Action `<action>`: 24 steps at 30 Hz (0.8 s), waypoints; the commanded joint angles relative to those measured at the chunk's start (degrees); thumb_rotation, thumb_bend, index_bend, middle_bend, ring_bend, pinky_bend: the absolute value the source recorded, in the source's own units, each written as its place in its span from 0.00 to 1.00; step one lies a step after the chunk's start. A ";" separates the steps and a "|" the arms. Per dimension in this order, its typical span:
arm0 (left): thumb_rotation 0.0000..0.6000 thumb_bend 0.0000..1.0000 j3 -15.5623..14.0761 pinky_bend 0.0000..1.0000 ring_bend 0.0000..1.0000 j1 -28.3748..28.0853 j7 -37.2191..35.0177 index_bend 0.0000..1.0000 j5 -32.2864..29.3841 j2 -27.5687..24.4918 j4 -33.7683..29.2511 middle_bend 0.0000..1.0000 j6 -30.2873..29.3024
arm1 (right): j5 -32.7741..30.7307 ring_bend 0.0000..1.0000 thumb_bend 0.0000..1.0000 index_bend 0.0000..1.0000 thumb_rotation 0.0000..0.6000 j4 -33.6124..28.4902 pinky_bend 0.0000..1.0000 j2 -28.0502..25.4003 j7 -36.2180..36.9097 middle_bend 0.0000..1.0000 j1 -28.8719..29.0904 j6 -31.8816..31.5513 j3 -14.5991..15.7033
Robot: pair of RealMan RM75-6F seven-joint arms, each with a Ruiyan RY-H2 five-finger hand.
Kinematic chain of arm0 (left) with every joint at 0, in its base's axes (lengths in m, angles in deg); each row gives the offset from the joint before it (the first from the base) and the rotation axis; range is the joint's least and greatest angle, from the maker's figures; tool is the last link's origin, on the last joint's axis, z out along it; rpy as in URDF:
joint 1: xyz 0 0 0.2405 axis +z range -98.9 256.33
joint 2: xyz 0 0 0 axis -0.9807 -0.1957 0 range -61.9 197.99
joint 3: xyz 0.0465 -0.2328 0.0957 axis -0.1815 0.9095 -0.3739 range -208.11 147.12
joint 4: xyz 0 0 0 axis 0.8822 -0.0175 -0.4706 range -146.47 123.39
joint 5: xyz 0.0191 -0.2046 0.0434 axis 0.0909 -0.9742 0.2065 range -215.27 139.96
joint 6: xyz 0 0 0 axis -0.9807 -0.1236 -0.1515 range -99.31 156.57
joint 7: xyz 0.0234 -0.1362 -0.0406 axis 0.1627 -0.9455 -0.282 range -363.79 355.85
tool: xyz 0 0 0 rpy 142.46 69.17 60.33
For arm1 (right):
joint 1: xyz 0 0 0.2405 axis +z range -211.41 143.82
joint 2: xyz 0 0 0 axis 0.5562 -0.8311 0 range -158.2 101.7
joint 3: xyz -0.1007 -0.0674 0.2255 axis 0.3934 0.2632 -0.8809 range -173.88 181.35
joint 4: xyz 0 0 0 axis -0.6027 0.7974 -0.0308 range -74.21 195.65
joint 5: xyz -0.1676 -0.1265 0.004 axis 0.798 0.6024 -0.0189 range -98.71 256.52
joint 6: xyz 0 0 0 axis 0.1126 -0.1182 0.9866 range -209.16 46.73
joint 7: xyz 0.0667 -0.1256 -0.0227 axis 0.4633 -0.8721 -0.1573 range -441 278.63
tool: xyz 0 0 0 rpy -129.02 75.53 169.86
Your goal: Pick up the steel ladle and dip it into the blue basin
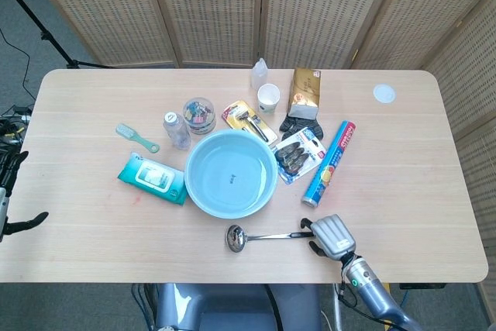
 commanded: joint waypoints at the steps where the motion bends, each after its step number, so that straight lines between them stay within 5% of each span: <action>1: 1.00 0.00 0.00 0.00 0.00 -0.04 0.14 0.00 -0.07 0.09 0.00 0.00 0.05 | -0.04 0.99 0.41 0.38 1.00 0.50 1.00 0.71 -0.72 1.00 0.21 0.11 0.19; 24: 1.00 0.00 0.29 0.00 0.00 0.02 -0.69 0.00 -0.37 0.14 0.46 0.00 -0.33 | -3.27 0.99 0.41 0.41 1.00 3.23 1.00 7.35 -8.10 1.00 1.14 0.19 -0.77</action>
